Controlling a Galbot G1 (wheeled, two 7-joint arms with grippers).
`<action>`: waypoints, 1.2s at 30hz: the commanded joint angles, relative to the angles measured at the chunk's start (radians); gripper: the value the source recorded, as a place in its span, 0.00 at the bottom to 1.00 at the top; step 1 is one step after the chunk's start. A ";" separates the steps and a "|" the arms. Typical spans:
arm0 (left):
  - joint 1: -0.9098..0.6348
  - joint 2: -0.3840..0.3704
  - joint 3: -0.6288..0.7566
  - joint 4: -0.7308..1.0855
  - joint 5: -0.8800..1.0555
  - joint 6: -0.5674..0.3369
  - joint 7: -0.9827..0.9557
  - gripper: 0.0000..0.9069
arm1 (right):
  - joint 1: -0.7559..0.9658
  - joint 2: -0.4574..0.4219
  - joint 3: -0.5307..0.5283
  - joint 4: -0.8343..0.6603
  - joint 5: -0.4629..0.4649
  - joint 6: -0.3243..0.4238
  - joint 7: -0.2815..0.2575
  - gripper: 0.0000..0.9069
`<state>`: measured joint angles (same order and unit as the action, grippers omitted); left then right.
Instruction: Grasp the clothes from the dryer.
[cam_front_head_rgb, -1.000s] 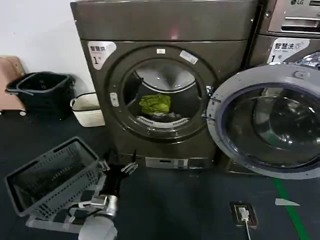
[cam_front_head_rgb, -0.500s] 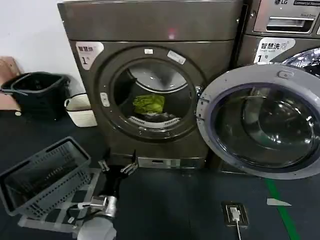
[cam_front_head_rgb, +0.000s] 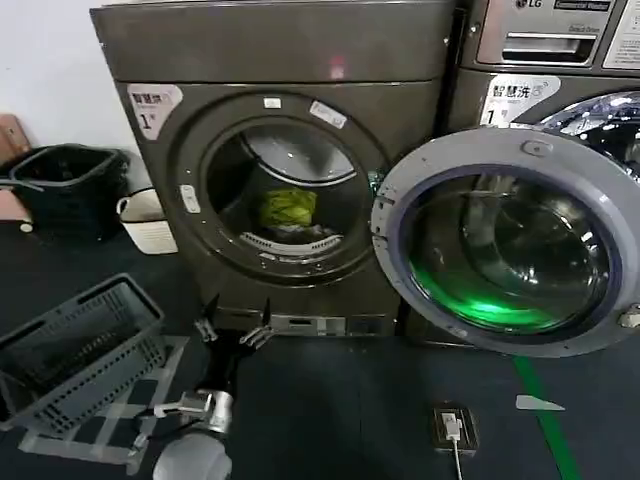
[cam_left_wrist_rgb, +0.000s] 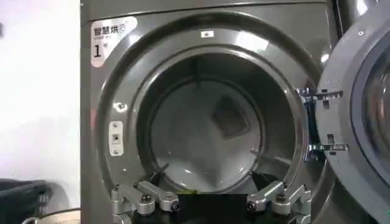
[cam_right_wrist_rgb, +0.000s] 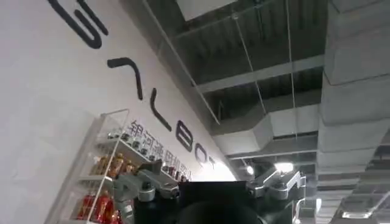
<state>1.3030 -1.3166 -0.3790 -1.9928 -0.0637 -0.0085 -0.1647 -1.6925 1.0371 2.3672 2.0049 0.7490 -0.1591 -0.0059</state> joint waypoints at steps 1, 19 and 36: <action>-0.006 0.000 0.001 0.003 -0.001 0.000 0.001 1.00 | -0.001 0.000 0.004 0.000 0.004 0.006 0.002 1.00; -0.015 0.000 0.004 0.014 -0.002 -0.002 0.007 1.00 | -0.002 0.002 0.001 0.004 0.000 0.006 0.000 1.00; 0.003 0.000 -0.002 -0.003 0.003 0.000 0.008 1.00 | 0.000 0.000 -0.007 0.004 0.000 0.009 -0.003 1.00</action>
<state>1.3050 -1.3169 -0.3805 -1.9947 -0.0611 -0.0092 -0.1571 -1.6924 1.0388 2.3601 2.0088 0.7484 -0.1510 -0.0090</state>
